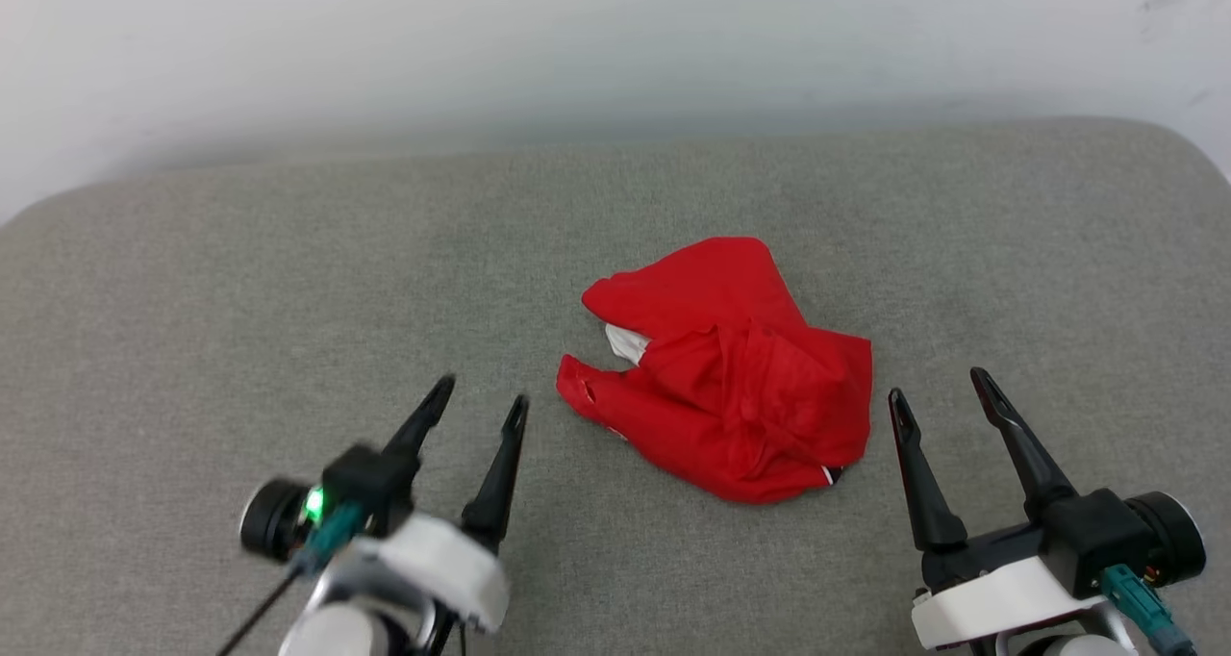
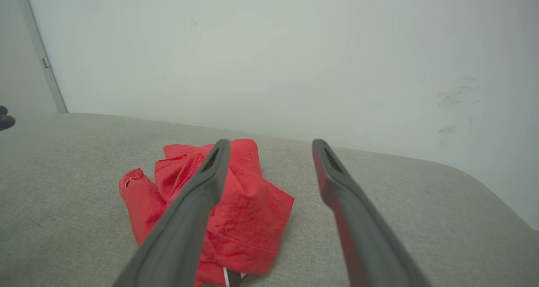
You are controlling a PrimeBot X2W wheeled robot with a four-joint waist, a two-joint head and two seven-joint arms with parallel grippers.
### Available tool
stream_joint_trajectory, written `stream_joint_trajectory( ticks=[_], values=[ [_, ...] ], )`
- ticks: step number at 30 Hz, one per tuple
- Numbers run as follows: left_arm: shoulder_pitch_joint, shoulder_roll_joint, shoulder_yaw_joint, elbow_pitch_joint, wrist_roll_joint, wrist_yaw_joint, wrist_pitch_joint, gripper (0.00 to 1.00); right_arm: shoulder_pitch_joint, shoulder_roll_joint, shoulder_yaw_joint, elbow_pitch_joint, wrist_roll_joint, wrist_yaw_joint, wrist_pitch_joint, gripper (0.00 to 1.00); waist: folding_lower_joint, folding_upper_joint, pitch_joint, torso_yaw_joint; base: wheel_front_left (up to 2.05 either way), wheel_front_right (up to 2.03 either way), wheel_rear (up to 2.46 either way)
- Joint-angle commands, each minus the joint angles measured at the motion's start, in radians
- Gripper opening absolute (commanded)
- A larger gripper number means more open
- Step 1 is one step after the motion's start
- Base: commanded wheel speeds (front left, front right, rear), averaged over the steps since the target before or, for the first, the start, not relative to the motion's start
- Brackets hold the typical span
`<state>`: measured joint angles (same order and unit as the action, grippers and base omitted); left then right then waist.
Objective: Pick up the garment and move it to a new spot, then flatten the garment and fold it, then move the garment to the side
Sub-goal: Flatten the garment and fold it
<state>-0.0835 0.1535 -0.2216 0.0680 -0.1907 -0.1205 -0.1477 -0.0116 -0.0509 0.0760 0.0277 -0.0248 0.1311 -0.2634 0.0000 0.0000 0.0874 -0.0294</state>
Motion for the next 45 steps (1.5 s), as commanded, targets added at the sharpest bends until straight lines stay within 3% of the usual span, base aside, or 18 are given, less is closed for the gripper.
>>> stream_joint_trajectory(
  ticks=[1,7,11,19,24,25,26,32,39,45],
  values=[
    [-0.033,0.005,-0.011,0.0,-0.008,-0.003,0.033,1.0,-0.009,0.001,-0.001,-0.006,-0.005,-0.001,-0.002,1.0,0.0,0.0,0.022,-0.003,0.0,0.0,0.0],
    [-0.232,0.037,-0.121,0.052,-0.04,-0.007,0.386,1.0,-0.034,0.001,0.004,-0.015,-0.019,-0.001,-0.002,1.0,0.0,0.0,0.095,-0.01,0.0,0.0,0.0],
    [-0.342,0.034,-0.172,0.096,-0.062,-0.009,0.549,1.0,-0.053,0.001,0.009,-0.022,-0.018,-0.001,-0.002,1.0,0.0,0.0,0.142,-0.024,0.0,0.0,0.0],
    [-0.51,0.047,-0.244,0.211,-0.102,-0.009,0.702,1.0,-0.078,0.001,0.005,-0.032,-0.014,-0.001,-0.002,1.0,0.0,0.0,0.223,-0.041,0.0,0.0,0.0],
    [-0.555,0.077,-0.356,0.276,-0.143,-0.01,0.765,1.0,-0.092,0.001,0.005,-0.036,-0.014,-0.001,-0.002,1.0,0.0,0.0,0.248,-0.041,0.0,0.0,0.0],
    [-0.557,0.084,-0.379,0.281,-0.155,-0.01,0.77,0.58,-0.092,0.001,0.005,-0.036,-0.013,-0.001,-0.002,1.0,0.0,0.0,0.251,-0.04,0.0,0.0,0.0],
    [-0.556,0.094,-0.4,0.284,-0.166,-0.01,0.765,0.0,-0.092,0.001,0.005,-0.036,-0.011,-0.001,-0.002,1.0,0.0,0.0,0.253,-0.038,0.0,0.0,0.0],
    [-0.541,0.122,-0.406,0.297,-0.188,0.002,0.644,0.0,-0.089,0.001,0.008,-0.022,-0.008,-0.001,-0.002,1.0,0.0,0.0,0.23,-0.015,0.0,0.0,0.0],
    [-0.553,0.145,-0.327,0.266,-0.166,0.083,0.451,0.0,-0.071,0.001,0.023,-0.005,-0.004,-0.001,-0.002,1.0,0.0,0.0,0.154,0.02,0.0,0.0,0.0],
    [-0.503,0.192,-0.263,0.148,-0.152,0.156,0.331,0.0,-0.048,0.001,0.022,0.008,0.003,-0.001,-0.002,1.0,0.0,0.0,0.091,0.046,0.0,0.0,0.0]
  ],
)
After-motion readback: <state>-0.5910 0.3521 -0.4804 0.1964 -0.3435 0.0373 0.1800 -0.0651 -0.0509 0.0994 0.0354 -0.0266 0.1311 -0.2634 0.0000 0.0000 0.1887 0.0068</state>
